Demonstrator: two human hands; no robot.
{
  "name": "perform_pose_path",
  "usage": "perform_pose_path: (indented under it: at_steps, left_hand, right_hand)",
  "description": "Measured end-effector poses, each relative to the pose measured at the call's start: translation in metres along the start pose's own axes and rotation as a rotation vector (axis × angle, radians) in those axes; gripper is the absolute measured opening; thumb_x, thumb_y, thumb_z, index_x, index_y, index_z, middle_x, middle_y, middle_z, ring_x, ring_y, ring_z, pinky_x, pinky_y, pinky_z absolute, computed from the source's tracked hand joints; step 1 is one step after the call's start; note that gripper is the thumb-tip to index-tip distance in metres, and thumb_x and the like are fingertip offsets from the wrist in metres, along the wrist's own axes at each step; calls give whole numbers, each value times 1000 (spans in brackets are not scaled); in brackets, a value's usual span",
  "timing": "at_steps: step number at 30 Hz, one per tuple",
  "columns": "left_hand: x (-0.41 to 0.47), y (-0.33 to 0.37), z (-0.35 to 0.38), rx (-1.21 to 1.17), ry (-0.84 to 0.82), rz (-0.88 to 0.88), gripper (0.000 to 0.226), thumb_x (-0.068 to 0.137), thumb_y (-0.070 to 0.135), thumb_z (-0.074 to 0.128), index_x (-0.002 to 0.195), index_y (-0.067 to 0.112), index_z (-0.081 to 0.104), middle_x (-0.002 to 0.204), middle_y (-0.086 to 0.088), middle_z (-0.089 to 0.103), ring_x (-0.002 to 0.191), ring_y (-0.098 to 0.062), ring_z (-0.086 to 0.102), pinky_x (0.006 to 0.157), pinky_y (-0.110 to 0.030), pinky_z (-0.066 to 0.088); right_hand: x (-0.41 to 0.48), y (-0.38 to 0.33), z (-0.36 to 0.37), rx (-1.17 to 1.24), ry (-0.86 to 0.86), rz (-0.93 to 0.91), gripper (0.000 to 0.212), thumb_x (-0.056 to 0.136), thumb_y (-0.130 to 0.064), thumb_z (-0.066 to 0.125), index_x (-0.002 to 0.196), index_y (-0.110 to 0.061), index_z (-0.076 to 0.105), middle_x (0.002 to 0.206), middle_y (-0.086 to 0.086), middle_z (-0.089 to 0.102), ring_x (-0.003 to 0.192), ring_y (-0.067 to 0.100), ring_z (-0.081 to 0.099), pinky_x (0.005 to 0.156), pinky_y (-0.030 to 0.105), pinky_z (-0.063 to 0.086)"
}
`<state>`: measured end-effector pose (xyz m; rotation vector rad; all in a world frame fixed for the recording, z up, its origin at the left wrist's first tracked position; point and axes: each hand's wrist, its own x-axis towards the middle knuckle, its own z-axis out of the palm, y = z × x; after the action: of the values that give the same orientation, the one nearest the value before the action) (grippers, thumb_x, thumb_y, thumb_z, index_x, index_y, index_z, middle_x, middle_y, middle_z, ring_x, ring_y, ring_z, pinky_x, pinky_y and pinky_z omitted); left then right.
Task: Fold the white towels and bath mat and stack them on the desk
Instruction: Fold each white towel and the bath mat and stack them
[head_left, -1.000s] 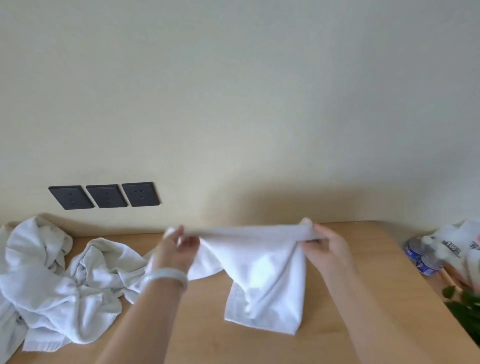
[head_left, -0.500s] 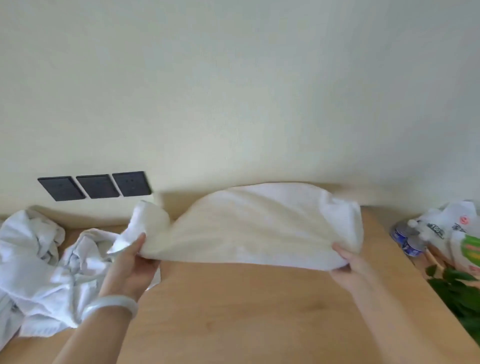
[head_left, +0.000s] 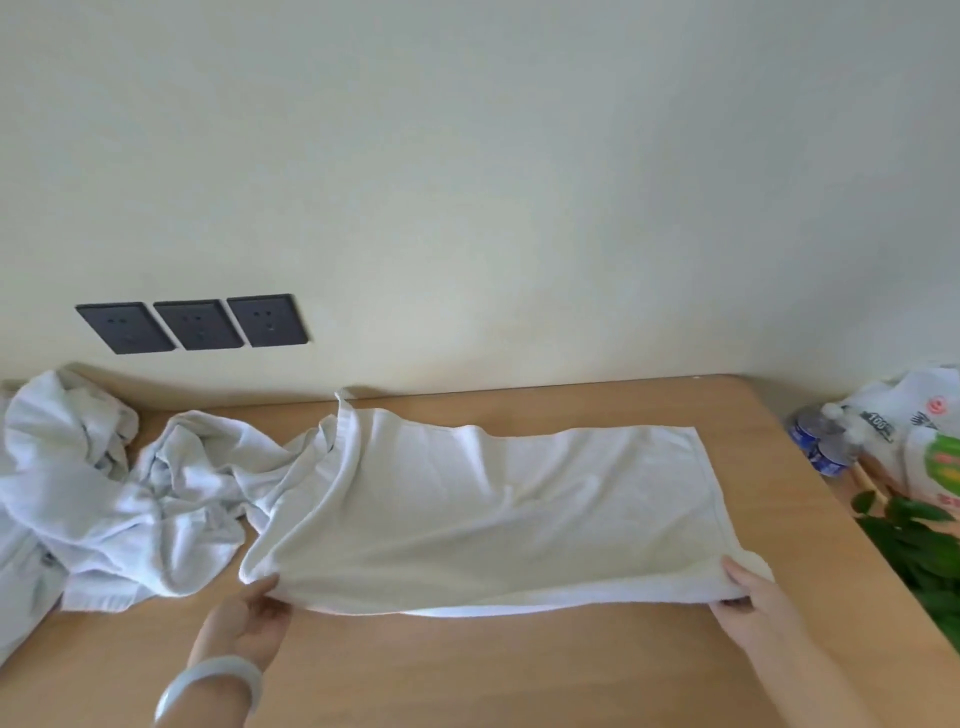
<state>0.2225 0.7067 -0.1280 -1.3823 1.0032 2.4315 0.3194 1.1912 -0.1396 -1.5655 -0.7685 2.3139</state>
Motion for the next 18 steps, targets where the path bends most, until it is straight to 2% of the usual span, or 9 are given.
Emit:
perform_pose_path:
  at_steps: [2, 4, 5, 7, 9, 11, 13, 15, 18]
  left_hand:
    - [-1, 14, 3, -21, -62, 20, 33, 89, 2, 63, 121, 2, 55, 101, -11, 69, 105, -21, 60, 89, -24, 50]
    - [6, 26, 5, 14, -139, 103, 79, 52, 1, 92, 123, 2, 56, 91, -11, 74, 87, -20, 68, 78, -28, 58]
    - [3, 27, 12, 76, -198, 148, 81, 50, 1, 92, 123, 1, 57, 95, -13, 74, 84, -20, 70, 74, -28, 59]
    - [-15, 15, 38, 284, -273, 280, 43, 80, 0, 70, 122, 1, 60, 113, -17, 70, 91, -22, 69, 77, -32, 58]
    - [-40, -11, 67, 502, -383, 361, 24, 89, 1, 59, 111, 5, 66, 111, -19, 70, 93, -27, 67, 79, -34, 56]
    - [-64, -45, 89, 626, -545, 360, 17, 89, 9, 62, 103, 10, 72, 102, -19, 72, 87, -30, 66, 75, -39, 53]
    - [-80, -74, 100, 711, -576, 349, 24, 80, 31, 71, 97, 15, 74, 91, -20, 70, 78, -31, 59, 71, -44, 43]
    - [-87, -93, 104, 764, -530, 413, 24, 74, 41, 72, 90, 22, 74, 77, -17, 67, 71, -29, 57, 67, -42, 43]
    - [-92, -99, 103, 838, -451, 541, 11, 88, 28, 68, 78, 32, 70, 59, 1, 56, 61, -16, 55, 60, -34, 44]
  right_hand:
    - [7, -8, 4, -158, 61, -65, 22, 97, -11, 53, 119, -6, 57, 128, 10, 62, 117, 19, 59, 101, 36, 44]
    - [8, -15, 18, -380, 118, -171, 33, 93, -17, 61, 123, -3, 55, 99, 14, 71, 83, 18, 67, 80, 39, 48]
    - [1, -15, 31, -493, 164, -274, 33, 89, -16, 66, 118, -3, 57, 94, 14, 69, 78, 22, 63, 75, 40, 46]
    - [-30, -4, 67, -677, 96, -508, 15, 84, -6, 67, 97, -5, 59, 88, 13, 58, 79, 24, 53, 69, 34, 40]
    - [-68, 25, 106, -809, -159, -651, 13, 81, 1, 63, 77, -9, 55, 73, 9, 46, 70, 20, 44, 61, 31, 32]
    - [-102, 66, 135, -919, -391, -617, 23, 77, 2, 63, 68, -14, 49, 62, 3, 43, 59, 18, 40, 54, 31, 30]
    - [-129, 104, 147, -848, -561, -456, 18, 78, 6, 64, 79, -12, 61, 67, 4, 64, 62, 23, 58, 55, 35, 45]
    - [-149, 125, 148, -631, -611, -233, 17, 83, 7, 66, 97, -1, 63, 86, 19, 72, 75, 30, 69, 65, 36, 55]
    - [-158, 130, 139, -559, -612, -139, 16, 89, -4, 65, 102, 5, 61, 91, 23, 73, 84, 34, 71, 73, 39, 57]
